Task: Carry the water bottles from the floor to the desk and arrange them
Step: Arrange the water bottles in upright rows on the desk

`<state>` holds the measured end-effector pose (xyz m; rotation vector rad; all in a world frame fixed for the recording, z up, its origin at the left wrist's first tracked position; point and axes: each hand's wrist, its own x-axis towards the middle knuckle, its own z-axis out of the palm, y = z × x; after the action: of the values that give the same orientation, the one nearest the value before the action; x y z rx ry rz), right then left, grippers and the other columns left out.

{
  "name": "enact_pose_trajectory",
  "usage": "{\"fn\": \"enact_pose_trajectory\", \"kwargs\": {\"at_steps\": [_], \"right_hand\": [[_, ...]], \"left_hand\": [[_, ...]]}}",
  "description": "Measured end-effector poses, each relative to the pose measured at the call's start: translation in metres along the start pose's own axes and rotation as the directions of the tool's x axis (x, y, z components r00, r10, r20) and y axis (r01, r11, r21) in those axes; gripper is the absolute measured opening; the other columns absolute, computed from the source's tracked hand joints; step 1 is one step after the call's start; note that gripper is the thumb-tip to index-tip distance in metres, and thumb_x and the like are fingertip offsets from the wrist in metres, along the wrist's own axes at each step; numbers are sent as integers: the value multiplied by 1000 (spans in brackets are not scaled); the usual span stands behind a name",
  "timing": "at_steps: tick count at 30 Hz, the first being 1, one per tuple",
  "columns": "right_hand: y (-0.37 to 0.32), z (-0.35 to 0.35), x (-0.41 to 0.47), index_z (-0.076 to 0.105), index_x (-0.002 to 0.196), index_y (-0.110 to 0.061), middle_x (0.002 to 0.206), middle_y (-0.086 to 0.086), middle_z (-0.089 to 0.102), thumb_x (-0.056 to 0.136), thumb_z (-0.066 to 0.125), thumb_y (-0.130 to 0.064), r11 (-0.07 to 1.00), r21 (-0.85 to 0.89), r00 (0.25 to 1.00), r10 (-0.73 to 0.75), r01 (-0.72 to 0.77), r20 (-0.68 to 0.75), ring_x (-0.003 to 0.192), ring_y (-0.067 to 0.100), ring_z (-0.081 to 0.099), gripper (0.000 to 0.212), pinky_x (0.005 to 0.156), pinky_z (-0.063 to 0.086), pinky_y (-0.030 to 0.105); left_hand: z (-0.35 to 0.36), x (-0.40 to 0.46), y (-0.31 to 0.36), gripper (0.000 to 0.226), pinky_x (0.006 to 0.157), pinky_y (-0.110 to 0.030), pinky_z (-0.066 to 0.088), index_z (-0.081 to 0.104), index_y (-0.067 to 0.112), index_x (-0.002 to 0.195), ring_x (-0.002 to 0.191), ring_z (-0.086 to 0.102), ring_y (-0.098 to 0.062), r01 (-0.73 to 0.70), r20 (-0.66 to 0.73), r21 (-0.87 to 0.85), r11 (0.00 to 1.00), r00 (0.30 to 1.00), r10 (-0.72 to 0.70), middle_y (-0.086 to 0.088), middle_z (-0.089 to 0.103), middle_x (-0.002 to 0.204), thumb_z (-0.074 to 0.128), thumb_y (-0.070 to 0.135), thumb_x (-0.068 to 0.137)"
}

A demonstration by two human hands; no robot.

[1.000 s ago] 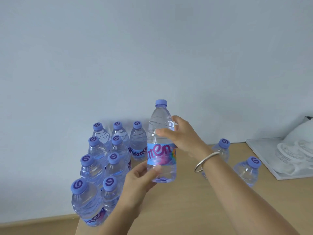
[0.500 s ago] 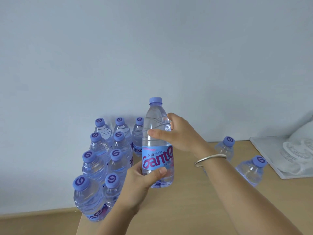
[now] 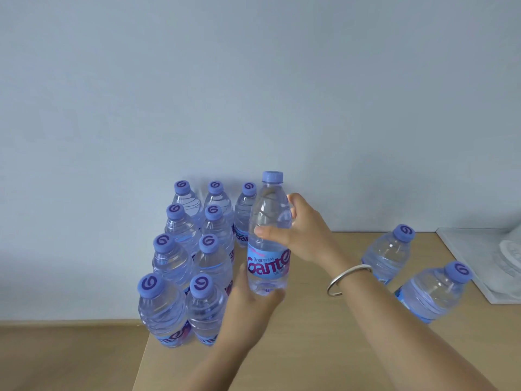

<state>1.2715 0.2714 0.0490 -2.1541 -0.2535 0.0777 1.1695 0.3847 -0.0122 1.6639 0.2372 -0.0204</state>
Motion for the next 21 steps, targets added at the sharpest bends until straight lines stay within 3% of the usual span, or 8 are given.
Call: {"fn": "enact_pose_trajectory", "kwargs": {"at_steps": [4, 6, 8, 10, 12, 15, 18, 21], "right_hand": [[18, 22, 6, 37, 101, -33, 83, -19, 53, 51, 74, -61, 998, -39, 999, 43, -42, 19, 77, 6, 57, 68, 63, 44, 26], [28, 35, 10, 37, 105, -30, 93, -11, 60, 53, 77, -55, 996, -23, 996, 82, -82, 20, 86, 13, 60, 70, 73, 50, 32], [34, 48, 14, 37, 105, -28, 100, -6, 64, 53, 78, -52, 994, -8, 994, 111, -111, 1, 90, 16, 62, 71, 78, 51, 35], [39, 59, 18, 36, 98, -28, 95, -9, 65, 52, 77, -50, 993, 2, 993, 120, -120, -21, 86, 15, 63, 65, 73, 51, 34], [43, 68, 22, 34, 91, -30, 88, -16, 60, 55, 78, -47, 993, 15, 993, 119, -119, -27, 80, 10, 62, 59, 64, 49, 28], [50, 77, 29, 31, 87, -34, 84, -21, 55, 59, 80, -41, 993, 33, 993, 113, -112, -27, 73, -1, 56, 57, 54, 37, 16], [56, 84, 33, 32, 91, -29, 87, -15, 56, 63, 80, -35, 993, 45, 994, 111, -110, -14, 77, 10, 57, 56, 55, 36, 14], [60, 90, 35, 34, 93, -29, 94, -10, 59, 65, 81, -34, 992, 64, 994, 110, -109, -7, 82, 13, 58, 56, 58, 38, 14]], "left_hand": [[7, 7, -19, 52, 62, -7, 42, 45, 26, 121, 77, 51, 0, 54, 31, 27, 998, 998, -54, 1, 62, 110, 63, 10, 75], [9, 17, -26, 52, 58, -8, 41, 47, 23, 120, 77, 51, -6, 110, 1, 15, 994, 994, -110, -3, 63, 108, 60, 15, 70], [11, 29, -32, 46, 54, -11, 41, 49, 24, 115, 71, 50, -9, 189, -24, -2, 982, 982, -189, -3, 63, 98, 58, 13, 72], [14, 42, -38, 36, 48, -13, 38, 51, 24, 107, 62, 47, -8, 285, -91, -5, 959, 954, -284, 2, 58, 81, 57, 9, 75], [19, 53, -43, 28, 51, -20, 35, 53, 22, 103, 61, 46, -8, 376, -156, -26, 926, 914, -375, 5, 52, 72, 56, 11, 77], [24, 66, -54, 31, 57, -24, 41, 56, 18, 111, 68, 54, -12, 386, -184, -84, 919, 900, -395, 4, 57, 78, 56, 11, 82], [26, 74, -59, 31, 84, -36, 52, 57, 12, 119, 90, 61, -18, 342, -142, -142, 929, 922, -361, -1, 64, 100, 58, 13, 88], [27, 81, -63, 33, 92, -39, 50, 54, 9, 124, 96, 59, -18, 322, -149, -175, 931, 926, -348, -1, 61, 106, 55, 13, 91]]}}
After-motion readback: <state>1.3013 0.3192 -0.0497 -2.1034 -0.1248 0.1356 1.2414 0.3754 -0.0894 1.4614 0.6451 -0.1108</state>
